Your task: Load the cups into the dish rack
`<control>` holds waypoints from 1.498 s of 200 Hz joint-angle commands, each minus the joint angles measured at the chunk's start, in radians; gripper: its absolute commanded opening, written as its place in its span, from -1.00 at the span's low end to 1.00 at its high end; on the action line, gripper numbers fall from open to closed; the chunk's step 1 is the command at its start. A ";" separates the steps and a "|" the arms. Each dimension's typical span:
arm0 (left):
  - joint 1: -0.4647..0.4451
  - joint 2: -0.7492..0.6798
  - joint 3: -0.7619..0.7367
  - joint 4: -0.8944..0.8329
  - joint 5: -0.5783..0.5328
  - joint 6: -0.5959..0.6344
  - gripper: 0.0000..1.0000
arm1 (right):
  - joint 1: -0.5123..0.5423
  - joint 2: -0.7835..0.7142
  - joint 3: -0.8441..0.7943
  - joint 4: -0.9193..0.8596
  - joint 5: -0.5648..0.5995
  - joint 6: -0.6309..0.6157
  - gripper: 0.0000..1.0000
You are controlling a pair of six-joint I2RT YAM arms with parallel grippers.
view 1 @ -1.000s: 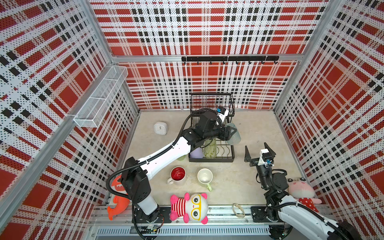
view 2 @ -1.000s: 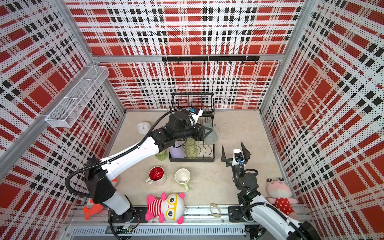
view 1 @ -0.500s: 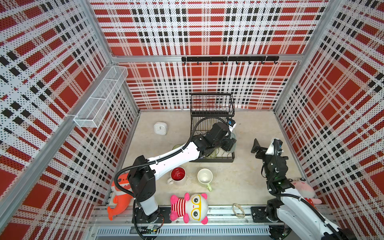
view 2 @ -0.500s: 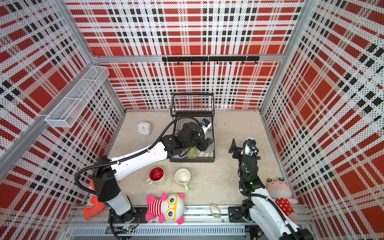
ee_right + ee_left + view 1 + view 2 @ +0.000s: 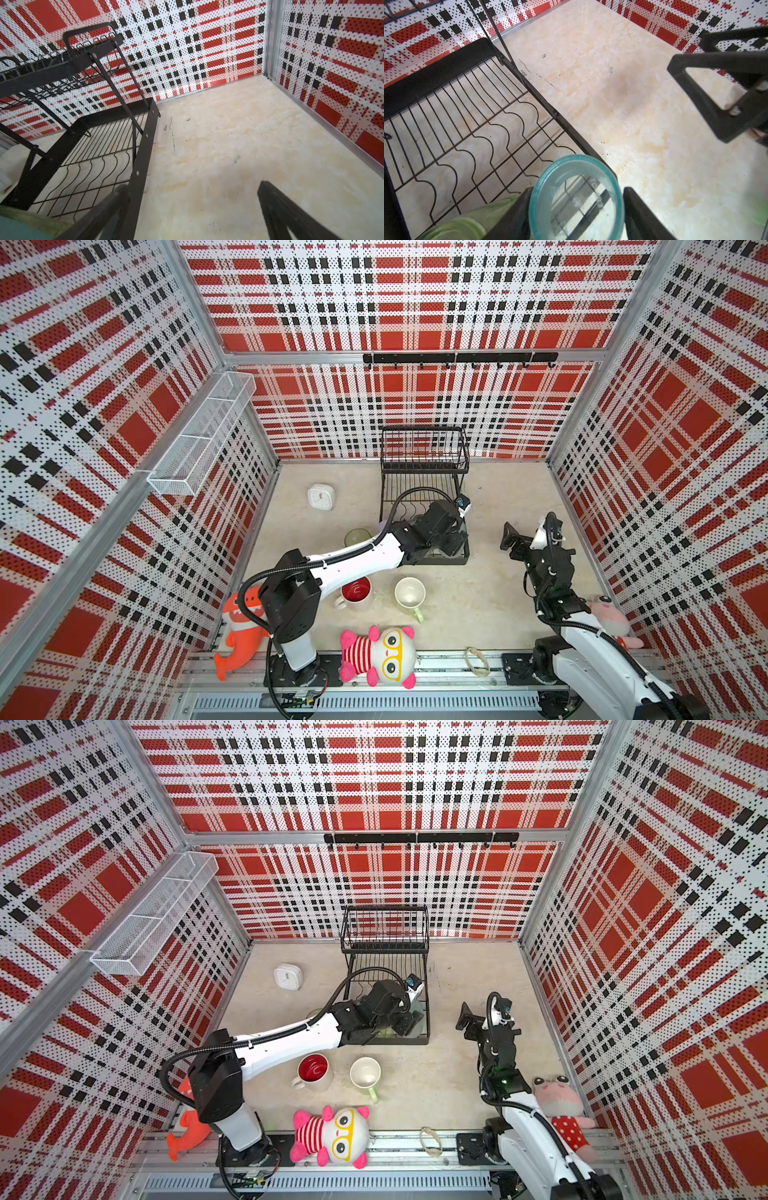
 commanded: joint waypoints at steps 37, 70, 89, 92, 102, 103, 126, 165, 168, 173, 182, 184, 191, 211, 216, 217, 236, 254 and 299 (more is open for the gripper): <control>-0.001 0.011 -0.038 0.159 -0.048 -0.044 0.04 | -0.008 -0.047 -0.036 0.025 0.009 -0.006 1.00; -0.001 0.007 -0.073 0.203 -0.084 -0.061 0.04 | -0.008 -0.064 -0.060 0.058 0.010 -0.008 1.00; -0.009 0.017 -0.074 0.214 -0.103 -0.075 0.04 | -0.008 -0.062 -0.063 0.063 0.029 -0.012 1.00; -0.010 0.019 -0.075 0.219 -0.106 -0.077 0.04 | -0.008 -0.061 -0.063 0.063 0.031 -0.013 1.00; -0.016 0.022 -0.083 0.236 -0.116 -0.088 0.04 | -0.008 -0.058 -0.063 0.065 0.031 -0.012 1.00; -0.016 0.023 -0.084 0.238 -0.118 -0.089 0.04 | -0.008 -0.059 -0.063 0.064 0.031 -0.012 1.00; -0.021 0.031 -0.101 0.277 -0.123 -0.120 0.03 | -0.008 -0.057 -0.069 0.066 0.027 -0.012 1.00; -0.031 0.040 -0.120 0.329 -0.133 -0.144 0.03 | -0.008 -0.051 -0.068 0.066 0.029 -0.015 1.00; -0.031 0.041 -0.122 0.334 -0.131 -0.146 0.03 | -0.008 -0.050 -0.068 0.066 0.029 -0.017 1.00; -0.031 0.046 -0.122 0.338 -0.130 -0.149 0.03 | -0.008 -0.048 -0.066 0.066 0.026 -0.016 1.00; -0.032 0.054 -0.122 0.342 -0.132 -0.151 0.03 | -0.008 -0.041 -0.063 0.067 0.023 -0.019 1.00; -0.033 0.056 -0.121 0.343 -0.134 -0.151 0.03 | -0.008 -0.039 -0.063 0.068 0.023 -0.018 1.00; -0.035 0.061 -0.122 0.343 -0.140 -0.150 0.03 | -0.008 -0.036 -0.060 0.068 0.021 -0.020 1.00; -0.040 0.066 -0.132 0.349 -0.181 -0.139 0.03 | -0.008 -0.030 -0.059 0.067 0.020 -0.018 1.00; -0.042 0.067 -0.138 0.352 -0.194 -0.136 0.03 | -0.008 -0.032 -0.059 0.066 0.021 -0.019 1.00; -0.042 0.068 -0.140 0.353 -0.196 -0.136 0.03 | -0.008 -0.032 -0.059 0.066 0.021 -0.018 1.00; -0.042 0.072 -0.156 0.361 -0.230 -0.129 0.02 | -0.008 -0.034 -0.060 0.066 0.021 -0.020 1.00; -0.042 0.075 -0.156 0.362 -0.231 -0.126 0.02 | -0.008 -0.037 -0.062 0.066 0.020 -0.023 1.00; -0.062 0.113 -0.139 0.370 -0.228 -0.128 0.05 | -0.008 -0.034 -0.059 0.067 0.020 -0.023 1.00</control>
